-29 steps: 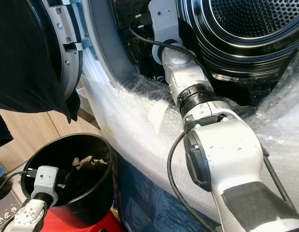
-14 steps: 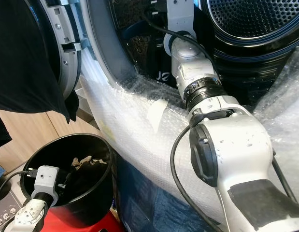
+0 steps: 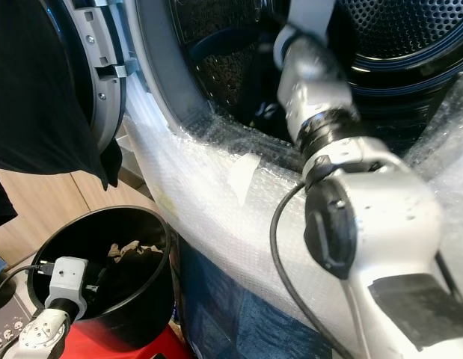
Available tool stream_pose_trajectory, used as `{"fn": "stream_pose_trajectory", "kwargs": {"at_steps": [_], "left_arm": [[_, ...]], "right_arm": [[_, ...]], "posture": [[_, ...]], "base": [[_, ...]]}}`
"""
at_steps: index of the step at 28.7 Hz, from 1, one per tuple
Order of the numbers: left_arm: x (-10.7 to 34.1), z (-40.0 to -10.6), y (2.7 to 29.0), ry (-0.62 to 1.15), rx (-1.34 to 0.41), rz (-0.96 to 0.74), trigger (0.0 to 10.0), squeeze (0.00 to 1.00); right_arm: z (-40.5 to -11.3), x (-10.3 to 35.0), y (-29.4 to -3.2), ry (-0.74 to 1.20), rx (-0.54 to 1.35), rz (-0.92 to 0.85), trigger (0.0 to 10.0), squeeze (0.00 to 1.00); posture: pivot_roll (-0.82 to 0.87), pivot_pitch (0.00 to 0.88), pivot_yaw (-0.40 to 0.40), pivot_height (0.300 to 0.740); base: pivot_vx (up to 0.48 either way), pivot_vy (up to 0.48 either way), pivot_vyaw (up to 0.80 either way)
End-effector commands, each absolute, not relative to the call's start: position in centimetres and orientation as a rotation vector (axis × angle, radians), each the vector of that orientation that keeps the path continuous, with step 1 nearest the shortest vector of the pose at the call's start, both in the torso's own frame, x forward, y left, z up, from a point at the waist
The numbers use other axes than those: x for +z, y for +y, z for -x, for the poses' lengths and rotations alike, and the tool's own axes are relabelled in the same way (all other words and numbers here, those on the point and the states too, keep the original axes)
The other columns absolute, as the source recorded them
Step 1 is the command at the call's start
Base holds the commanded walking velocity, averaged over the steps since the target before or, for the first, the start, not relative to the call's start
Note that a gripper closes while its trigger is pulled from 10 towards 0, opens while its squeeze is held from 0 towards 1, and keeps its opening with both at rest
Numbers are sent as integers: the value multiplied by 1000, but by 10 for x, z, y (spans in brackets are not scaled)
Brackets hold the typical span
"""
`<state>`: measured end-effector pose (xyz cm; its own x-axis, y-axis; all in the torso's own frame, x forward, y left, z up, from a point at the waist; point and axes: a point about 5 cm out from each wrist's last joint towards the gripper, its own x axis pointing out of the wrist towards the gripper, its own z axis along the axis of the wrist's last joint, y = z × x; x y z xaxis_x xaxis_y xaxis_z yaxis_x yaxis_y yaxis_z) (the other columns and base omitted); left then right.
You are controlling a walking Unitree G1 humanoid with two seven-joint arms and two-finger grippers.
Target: Clothes washing
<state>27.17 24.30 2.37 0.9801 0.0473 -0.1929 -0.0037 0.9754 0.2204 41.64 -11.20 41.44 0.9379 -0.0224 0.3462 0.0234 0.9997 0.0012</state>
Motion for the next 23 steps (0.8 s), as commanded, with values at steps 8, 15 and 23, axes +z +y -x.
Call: {"fn": "stream_pose_trajectory", "kwargs": {"at_steps": [8,15,23], "left_arm": [[-9,-251,226,360,-26,-186,10000,0],[-6,-252,228,348,-5,-175,10000,0],[-6,-254,224,351,-15,-174,10000,0]], "right_arm": [[-425,377,-107,-245,11,9,10000,1000],[-410,434,-114,-446,-32,64,10000,1000],[-420,398,-107,-271,19,-81,10000,0]], "posture": [[84,25,-40,740],[86,39,-45,740],[65,63,-44,740]], "base": [[0,0,0],[0,0,0],[0,0,0]]}}
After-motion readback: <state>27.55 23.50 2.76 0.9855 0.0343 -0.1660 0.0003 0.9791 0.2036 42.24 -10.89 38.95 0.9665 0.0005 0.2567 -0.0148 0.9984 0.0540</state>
